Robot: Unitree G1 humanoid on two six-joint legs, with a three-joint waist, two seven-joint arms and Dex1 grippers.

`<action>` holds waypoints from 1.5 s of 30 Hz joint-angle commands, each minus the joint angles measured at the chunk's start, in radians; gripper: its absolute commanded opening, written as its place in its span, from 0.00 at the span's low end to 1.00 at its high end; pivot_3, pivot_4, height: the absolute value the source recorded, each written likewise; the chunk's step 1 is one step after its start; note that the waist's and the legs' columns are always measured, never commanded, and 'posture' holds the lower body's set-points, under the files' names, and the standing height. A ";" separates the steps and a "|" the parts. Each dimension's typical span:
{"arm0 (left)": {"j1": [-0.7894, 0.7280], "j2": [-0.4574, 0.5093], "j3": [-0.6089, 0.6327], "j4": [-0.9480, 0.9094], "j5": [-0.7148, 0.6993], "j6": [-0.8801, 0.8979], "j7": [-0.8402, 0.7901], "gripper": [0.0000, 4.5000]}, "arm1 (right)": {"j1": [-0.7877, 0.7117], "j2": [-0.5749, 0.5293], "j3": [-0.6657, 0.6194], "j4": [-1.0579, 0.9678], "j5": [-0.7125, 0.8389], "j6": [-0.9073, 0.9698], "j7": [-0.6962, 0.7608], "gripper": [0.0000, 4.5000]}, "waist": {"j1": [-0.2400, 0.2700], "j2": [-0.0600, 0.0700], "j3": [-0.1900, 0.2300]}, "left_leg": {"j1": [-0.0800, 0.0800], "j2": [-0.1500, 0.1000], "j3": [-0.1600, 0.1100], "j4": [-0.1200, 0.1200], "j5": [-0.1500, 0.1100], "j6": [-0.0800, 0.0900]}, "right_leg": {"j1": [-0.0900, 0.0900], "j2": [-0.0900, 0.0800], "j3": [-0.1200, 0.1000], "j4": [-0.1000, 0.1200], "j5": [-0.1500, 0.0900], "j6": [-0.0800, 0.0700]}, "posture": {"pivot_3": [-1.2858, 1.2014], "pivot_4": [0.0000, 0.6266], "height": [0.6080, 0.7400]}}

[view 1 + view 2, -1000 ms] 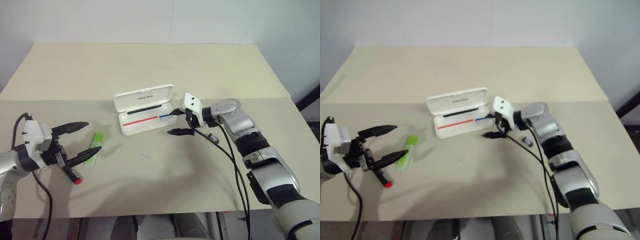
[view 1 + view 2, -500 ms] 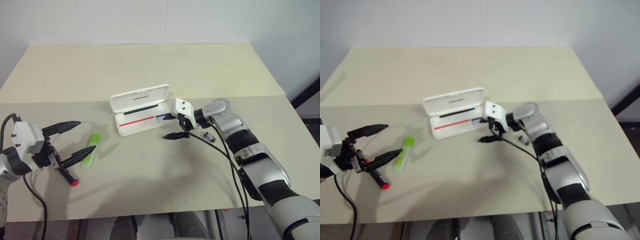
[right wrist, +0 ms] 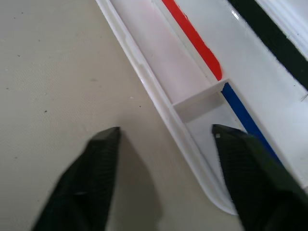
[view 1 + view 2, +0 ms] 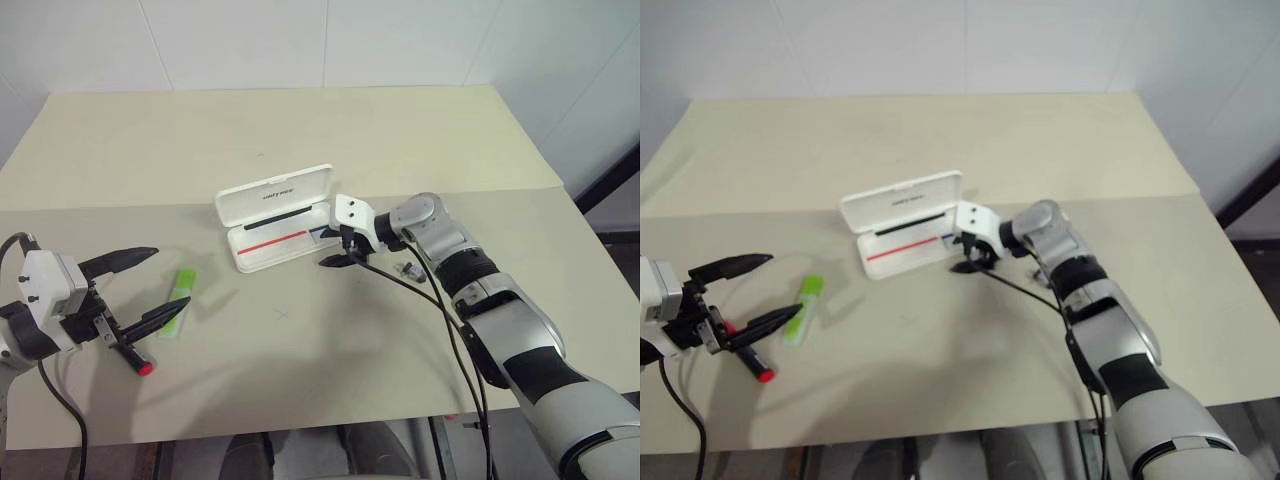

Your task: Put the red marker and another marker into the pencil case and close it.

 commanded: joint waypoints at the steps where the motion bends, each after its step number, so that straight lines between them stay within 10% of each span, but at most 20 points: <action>1: 0.006 0.006 0.034 -0.036 -0.023 -0.001 0.009 1.00 | -0.019 -0.014 -0.012 0.005 -0.009 -0.012 0.011 0.41 | 0.000 0.000 0.000 | 0.000 0.000 0.000 0.000 0.000 0.000 | 0.000 0.000 0.000 0.000 0.000 0.000 | 0.52 0.24 1.00; 7: -0.008 0.009 0.014 -0.032 -0.028 -0.001 0.007 1.00 | -0.010 -0.037 -0.035 -0.050 0.010 0.012 0.039 0.01 | -0.001 0.000 0.000 | 0.000 0.000 0.000 -0.001 0.000 0.000 | 0.000 0.000 0.000 -0.001 0.000 0.000 | 0.52 0.24 1.00; 31: -0.183 -0.003 -0.123 0.112 -0.044 -0.045 -0.085 1.00 | 0.516 -0.302 -0.047 -1.216 0.267 0.443 0.150 0.01 | 0.030 0.000 0.000 | -0.001 0.000 -0.002 0.000 0.000 0.000 | 0.000 0.000 -0.001 -0.001 -0.001 -0.001 | 0.52 0.24 1.00; 45: -0.174 0.011 -0.098 0.163 -0.063 -0.062 -0.174 1.00 | 0.675 -0.363 0.030 -1.315 0.209 0.480 0.021 0.01 | 0.043 -0.001 0.000 | -0.001 0.000 -0.002 -0.001 0.000 0.000 | 0.000 0.000 -0.001 -0.002 -0.001 -0.002 | 0.52 0.24 1.00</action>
